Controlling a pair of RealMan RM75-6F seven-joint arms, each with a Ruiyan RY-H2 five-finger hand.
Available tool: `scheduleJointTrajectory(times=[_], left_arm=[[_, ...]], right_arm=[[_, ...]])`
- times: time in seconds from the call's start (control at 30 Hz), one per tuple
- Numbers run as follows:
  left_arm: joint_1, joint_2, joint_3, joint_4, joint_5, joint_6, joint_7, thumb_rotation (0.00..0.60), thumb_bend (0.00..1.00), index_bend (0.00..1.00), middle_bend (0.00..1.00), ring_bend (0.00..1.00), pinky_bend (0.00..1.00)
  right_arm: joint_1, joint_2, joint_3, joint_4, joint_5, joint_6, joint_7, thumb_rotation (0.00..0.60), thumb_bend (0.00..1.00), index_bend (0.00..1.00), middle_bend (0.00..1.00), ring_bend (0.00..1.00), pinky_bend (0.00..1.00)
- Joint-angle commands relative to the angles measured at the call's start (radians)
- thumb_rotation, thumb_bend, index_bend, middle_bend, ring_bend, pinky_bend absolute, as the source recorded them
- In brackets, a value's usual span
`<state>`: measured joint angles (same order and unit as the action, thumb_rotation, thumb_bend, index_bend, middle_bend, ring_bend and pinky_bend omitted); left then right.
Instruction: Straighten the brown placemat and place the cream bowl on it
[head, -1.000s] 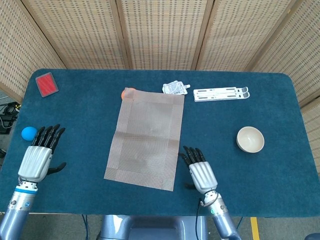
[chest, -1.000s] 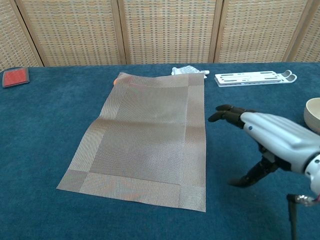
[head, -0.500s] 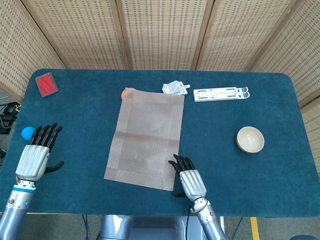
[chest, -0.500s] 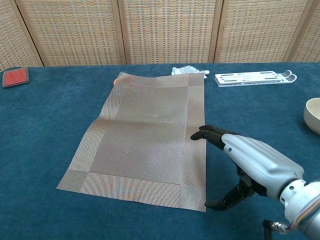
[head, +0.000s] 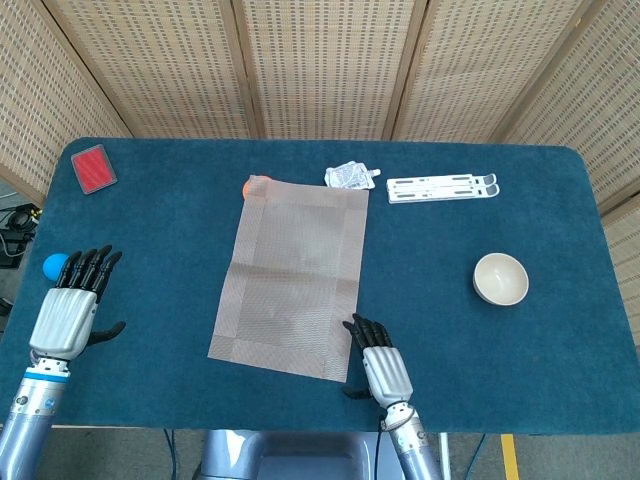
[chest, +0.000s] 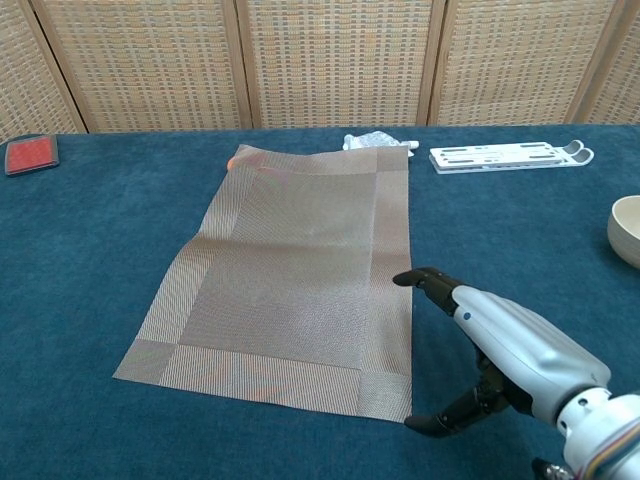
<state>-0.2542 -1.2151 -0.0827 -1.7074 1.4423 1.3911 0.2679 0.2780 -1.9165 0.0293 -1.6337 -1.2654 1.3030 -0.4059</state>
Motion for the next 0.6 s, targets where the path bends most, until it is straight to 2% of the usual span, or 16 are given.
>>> scheduleJointTrajectory(times=[0.03, 0.33, 0.6], left_arm=[[0.001, 0.0, -0.001, 0.0, -0.001, 0.001, 0.0, 0.6, 0.11, 0.0, 0.0, 0.0, 0.0], [0.002, 0.004, -0.003, 0.006, -0.008, 0.001, -0.004, 0.6, 0.11, 0.0, 0.0, 0.0, 0.0], [0.0, 0.006, -0.003, 0.004, -0.013, -0.005, 0.005, 0.6, 0.11, 0.0, 0.0, 0.0, 0.0]], right_arm=[[-0.004, -0.011, 0.0, 0.012, -0.006, 0.004, 0.005, 0.6, 0.13, 0.1, 0.0, 0.0, 0.0], [-0.007, -0.046, -0.005, 0.092, -0.029, -0.015, 0.06, 0.6, 0.13, 0.09, 0.0, 0.0, 0.0], [-0.011, -0.059, -0.001, 0.127, -0.01, -0.038, 0.058, 0.6, 0.13, 0.08, 0.0, 0.0, 0.0]])
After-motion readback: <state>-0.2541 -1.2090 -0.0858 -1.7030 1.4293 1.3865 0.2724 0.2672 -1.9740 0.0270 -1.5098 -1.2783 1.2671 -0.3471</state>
